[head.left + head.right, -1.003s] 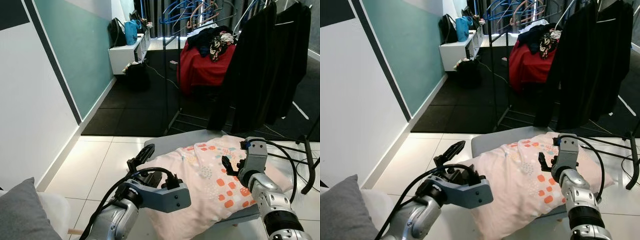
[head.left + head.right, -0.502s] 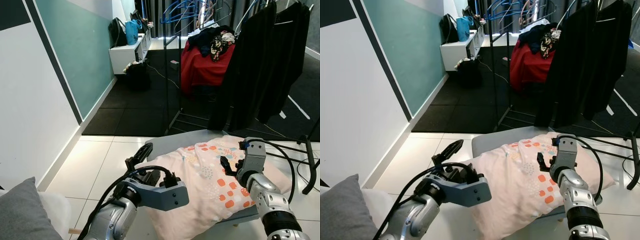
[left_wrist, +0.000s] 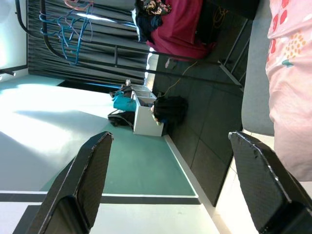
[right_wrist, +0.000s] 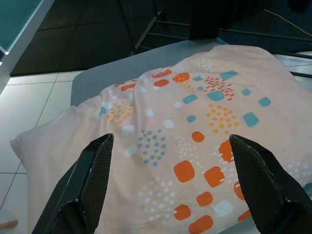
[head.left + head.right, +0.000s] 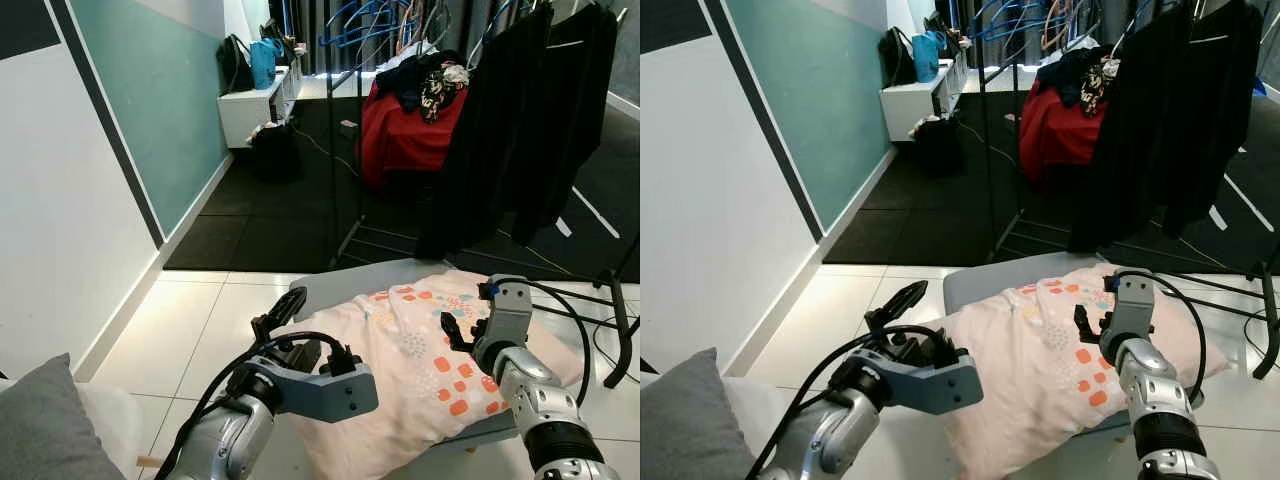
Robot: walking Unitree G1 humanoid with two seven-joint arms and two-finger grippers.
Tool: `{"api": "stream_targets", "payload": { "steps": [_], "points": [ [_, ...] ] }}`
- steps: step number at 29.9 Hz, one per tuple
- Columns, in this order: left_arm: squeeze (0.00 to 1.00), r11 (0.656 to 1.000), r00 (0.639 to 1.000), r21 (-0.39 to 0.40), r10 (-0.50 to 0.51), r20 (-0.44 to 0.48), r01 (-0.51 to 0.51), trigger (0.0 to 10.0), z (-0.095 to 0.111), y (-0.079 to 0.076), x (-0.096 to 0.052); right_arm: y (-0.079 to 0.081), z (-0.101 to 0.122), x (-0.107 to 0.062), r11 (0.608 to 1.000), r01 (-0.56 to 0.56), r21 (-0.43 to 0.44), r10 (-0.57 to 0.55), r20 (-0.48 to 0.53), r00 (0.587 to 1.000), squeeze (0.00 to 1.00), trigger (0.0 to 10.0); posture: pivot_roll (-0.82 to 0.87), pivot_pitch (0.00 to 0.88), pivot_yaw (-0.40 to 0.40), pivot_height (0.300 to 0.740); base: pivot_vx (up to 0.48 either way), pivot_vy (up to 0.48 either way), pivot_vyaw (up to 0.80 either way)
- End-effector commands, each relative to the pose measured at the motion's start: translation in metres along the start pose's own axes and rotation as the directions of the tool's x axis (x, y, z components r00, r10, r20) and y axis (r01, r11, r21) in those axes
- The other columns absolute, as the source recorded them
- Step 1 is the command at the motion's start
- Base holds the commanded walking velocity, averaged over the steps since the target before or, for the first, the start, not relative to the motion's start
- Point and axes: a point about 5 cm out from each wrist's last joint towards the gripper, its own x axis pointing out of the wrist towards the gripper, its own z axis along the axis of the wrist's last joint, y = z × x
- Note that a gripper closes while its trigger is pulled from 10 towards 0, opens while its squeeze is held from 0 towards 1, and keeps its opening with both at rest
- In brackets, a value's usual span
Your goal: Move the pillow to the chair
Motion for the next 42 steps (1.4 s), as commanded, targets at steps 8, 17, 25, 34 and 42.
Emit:
{"api": "stream_targets", "payload": {
  "steps": [8, 17, 25, 34, 42],
  "points": [
    [0.0, 1.0, 1.0, 0.007, -0.002, -0.004, 0.002, 10.0, -0.0042, 0.0023, -0.0021, 0.0053, -0.0014, 0.0008, 0.999, -0.008, 0.032, 0.008, 0.001, 1.0, 0.0, 10.0, -0.2, 0.037, 0.069, 0.7, 0.0, 0.0, 0.0],
    [0.0, 1.0, 1.0, 0.009, -0.002, -0.001, 0.002, 10.0, -0.0052, 0.0043, -0.0025, 0.0066, -0.0048, 0.0005, 0.999, -0.006, 0.043, 0.006, -0.001, 1.0, 0.0, 10.0, -0.17, 0.05, 0.079, 0.7, 0.0, 0.0, 0.0],
    [0.0, 1.0, 1.0, 0.005, -0.002, 0.0, 0.002, 10.0, -0.0053, 0.0045, -0.0024, 0.0092, -0.0062, 0.0008, 0.999, -0.009, 0.046, 0.009, -0.005, 1.0, 0.0, 10.0, -0.18, 0.05, 0.074, 0.7, 0.0, 0.0, 0.0],
    [0.0, 1.0, 1.0, 0.01, -0.002, 0.007, 0.001, 10.0, -0.0039, 0.005, -0.0026, 0.0097, -0.0066, 0.0006, 0.999, -0.011, 0.04, 0.012, -0.007, 1.0, 0.0, 10.0, -0.17, 0.058, 0.084, 0.7, 0.0, 0.0, 0.0],
    [0.0, 1.0, 1.0, 0.023, -0.008, 0.02, 0.007, 10.0, -0.0025, 0.0043, -0.0044, 0.01, -0.0095, -0.0005, 0.999, -0.005, 0.05, 0.006, -0.008, 1.0, 0.0, 10.0, -0.16, 0.054, 0.094, 0.7, 0.0, 0.0, 0.0]
  ]
}}
